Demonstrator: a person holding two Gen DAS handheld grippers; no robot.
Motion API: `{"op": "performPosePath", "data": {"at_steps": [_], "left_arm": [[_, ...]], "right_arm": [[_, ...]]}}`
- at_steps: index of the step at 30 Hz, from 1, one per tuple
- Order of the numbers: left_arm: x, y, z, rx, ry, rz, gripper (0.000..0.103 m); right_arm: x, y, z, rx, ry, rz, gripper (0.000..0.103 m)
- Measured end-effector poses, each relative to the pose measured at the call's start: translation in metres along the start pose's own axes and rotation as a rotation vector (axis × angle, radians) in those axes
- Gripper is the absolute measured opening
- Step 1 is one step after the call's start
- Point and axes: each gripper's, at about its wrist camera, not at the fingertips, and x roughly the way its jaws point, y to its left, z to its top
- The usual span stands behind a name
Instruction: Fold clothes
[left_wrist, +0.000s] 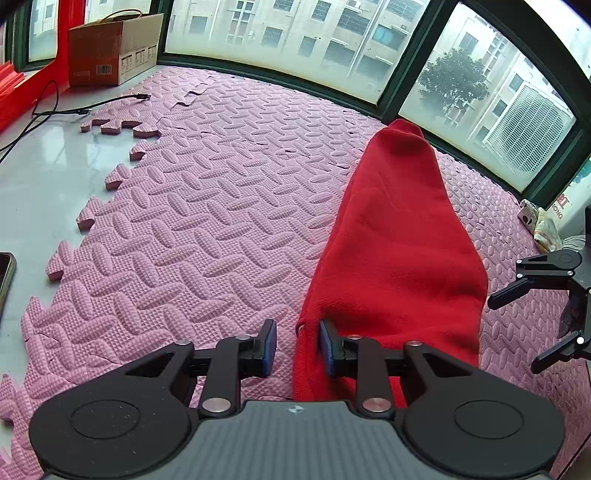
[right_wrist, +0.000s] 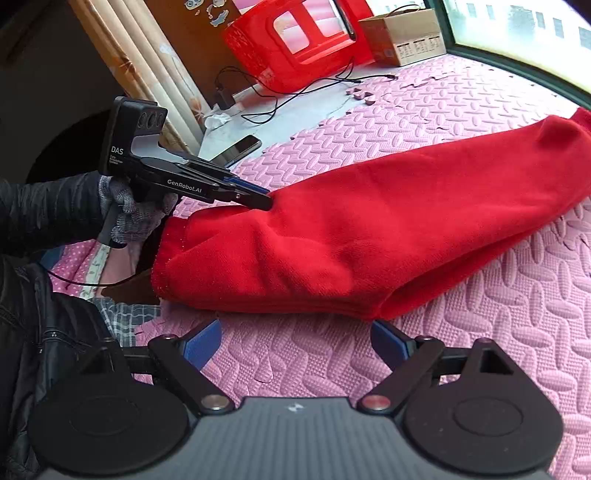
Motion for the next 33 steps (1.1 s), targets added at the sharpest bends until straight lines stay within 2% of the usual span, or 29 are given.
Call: {"op": "performPosePath", "data": {"at_steps": [4,5,7,12,13,18,22,28,30,33], "left_arm": [[-0.018,-0.012,0.005,0.07,-0.066,0.005,0.025],[-0.024,-0.016,0.006,0.089,-0.086,0.0,0.024],[-0.037,-0.028,0.006,0.135,-0.123,-0.034,0.024],[-0.056,-0.058,-0.004,0.264,-0.182,-0.139,0.024],[-0.056,-0.063,-0.007,0.284,-0.181,-0.161,0.024],[-0.045,-0.072,-0.023,0.352,-0.136,-0.234,0.024],[-0.035,-0.067,-0.033,0.35,-0.101,-0.243,0.024],[-0.037,-0.055,-0.044,0.347,-0.088,-0.271,0.024],[-0.04,-0.052,-0.046,0.345,-0.092,-0.279,0.024],[-0.048,-0.047,-0.041,0.334,-0.117,-0.284,0.024]], "right_arm": [[-0.008,0.013,-0.002,0.099,-0.097,-0.181,0.083],[-0.009,0.019,-0.002,0.112,-0.113,-0.224,0.078],[-0.006,0.034,-0.001,0.102,-0.137,-0.299,0.071],[0.012,0.074,0.003,0.072,-0.176,-0.411,0.058],[0.017,0.081,0.004,0.063,-0.184,-0.434,0.052],[0.037,0.092,0.014,0.109,-0.203,-0.503,0.048],[0.052,0.093,0.017,0.121,-0.178,-0.556,0.047],[0.063,0.089,0.021,0.173,-0.169,-0.662,0.047],[0.062,0.088,0.022,0.182,-0.184,-0.679,0.047],[0.056,0.096,0.021,0.198,-0.212,-0.661,0.047]]}}
